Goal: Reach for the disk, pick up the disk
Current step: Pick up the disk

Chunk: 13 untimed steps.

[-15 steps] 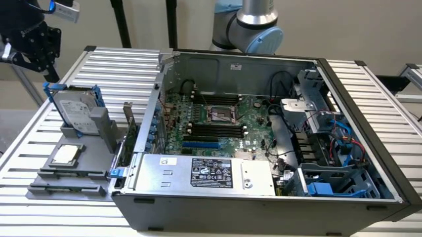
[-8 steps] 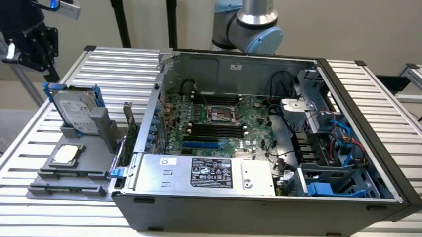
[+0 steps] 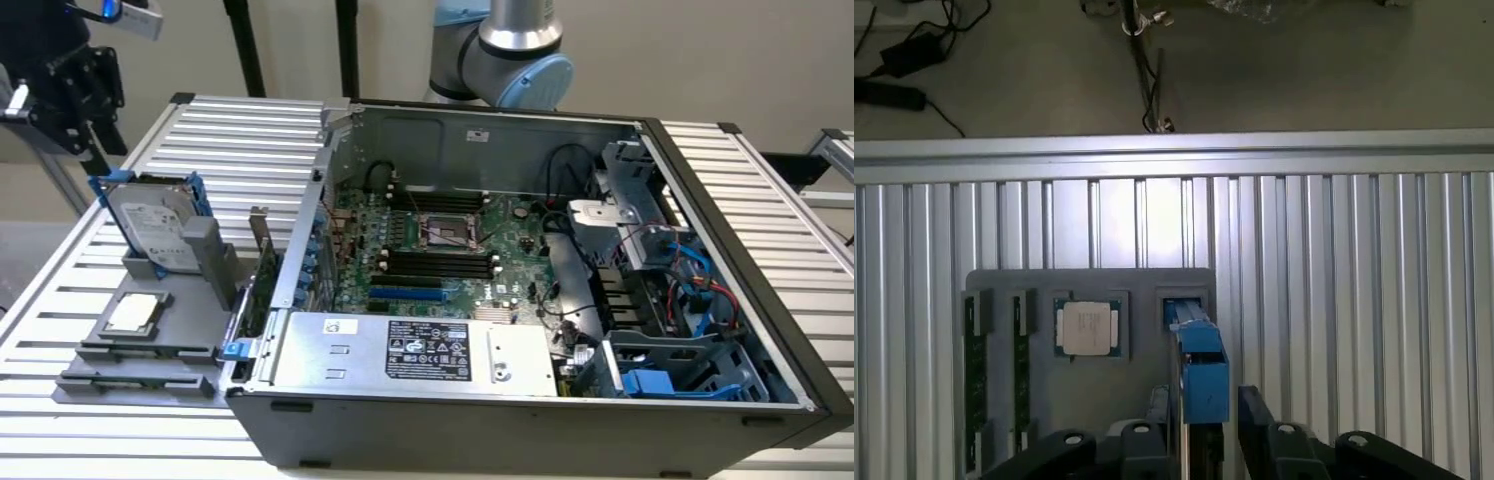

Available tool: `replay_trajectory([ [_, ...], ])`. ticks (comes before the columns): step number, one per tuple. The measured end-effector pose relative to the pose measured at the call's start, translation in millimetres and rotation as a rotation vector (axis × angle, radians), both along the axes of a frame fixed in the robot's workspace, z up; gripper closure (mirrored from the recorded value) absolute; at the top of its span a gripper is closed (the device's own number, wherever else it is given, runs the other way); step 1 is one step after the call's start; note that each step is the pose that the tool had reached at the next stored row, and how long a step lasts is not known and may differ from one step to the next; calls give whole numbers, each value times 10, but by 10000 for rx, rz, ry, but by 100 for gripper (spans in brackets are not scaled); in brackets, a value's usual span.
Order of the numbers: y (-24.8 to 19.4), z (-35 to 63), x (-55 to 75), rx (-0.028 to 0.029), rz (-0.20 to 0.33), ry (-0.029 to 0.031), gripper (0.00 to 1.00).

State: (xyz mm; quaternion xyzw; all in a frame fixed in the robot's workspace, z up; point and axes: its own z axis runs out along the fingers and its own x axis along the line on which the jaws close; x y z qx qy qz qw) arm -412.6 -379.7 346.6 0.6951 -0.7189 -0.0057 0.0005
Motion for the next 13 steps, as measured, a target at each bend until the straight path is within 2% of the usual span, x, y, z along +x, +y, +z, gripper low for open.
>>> replay_trajectory([
  [1, 0, -7, 0, 0, 0, 0, 58],
  [3, 0, -34, 0, 0, 0, 0, 46],
  [13, 0, -217, 0, 0, 7, -17, 46],
])
